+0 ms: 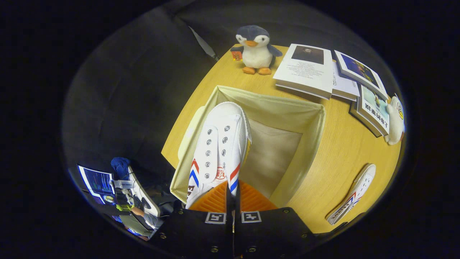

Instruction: Open the storage box then place both shoes into the box .Put the left shoe in first, then the right shoe, with the right side of both shoes facing outward in a uniform manner.

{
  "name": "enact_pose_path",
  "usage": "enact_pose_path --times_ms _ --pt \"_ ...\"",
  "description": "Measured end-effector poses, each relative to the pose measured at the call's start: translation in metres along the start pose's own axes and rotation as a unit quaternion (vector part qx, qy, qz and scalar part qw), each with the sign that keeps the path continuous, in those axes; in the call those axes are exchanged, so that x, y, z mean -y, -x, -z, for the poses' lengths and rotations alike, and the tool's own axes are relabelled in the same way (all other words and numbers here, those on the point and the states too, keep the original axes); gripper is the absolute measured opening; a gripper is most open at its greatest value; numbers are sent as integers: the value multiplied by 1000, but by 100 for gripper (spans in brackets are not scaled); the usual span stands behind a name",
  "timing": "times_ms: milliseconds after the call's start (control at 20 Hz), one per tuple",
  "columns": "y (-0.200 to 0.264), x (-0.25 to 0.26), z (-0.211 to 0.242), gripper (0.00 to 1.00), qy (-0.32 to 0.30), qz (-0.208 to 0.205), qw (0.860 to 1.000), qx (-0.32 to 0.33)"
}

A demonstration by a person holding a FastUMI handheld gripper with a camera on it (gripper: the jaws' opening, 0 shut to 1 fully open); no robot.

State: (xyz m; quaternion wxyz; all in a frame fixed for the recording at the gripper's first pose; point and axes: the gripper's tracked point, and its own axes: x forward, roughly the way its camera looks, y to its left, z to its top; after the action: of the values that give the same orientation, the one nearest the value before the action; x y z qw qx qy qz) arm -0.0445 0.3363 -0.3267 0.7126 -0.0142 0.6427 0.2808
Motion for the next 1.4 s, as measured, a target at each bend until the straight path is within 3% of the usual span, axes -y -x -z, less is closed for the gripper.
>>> enact_pose_path --times_ms 50,150,200,300,850,1100,1400 --pt "-3 1 -2 2 -6 -1 1000 3" --pt "-5 -3 -5 23 -29 -19 999 6" --pt "-3 2 -6 55 -31 -15 999 7" --pt "0 15 -10 90 -23 2 1000 14" --pt "65 56 -2 90 -78 -20 995 57" --pt "90 112 9 90 -130 -8 988 89" --pt "104 192 49 90 -182 43 977 99"
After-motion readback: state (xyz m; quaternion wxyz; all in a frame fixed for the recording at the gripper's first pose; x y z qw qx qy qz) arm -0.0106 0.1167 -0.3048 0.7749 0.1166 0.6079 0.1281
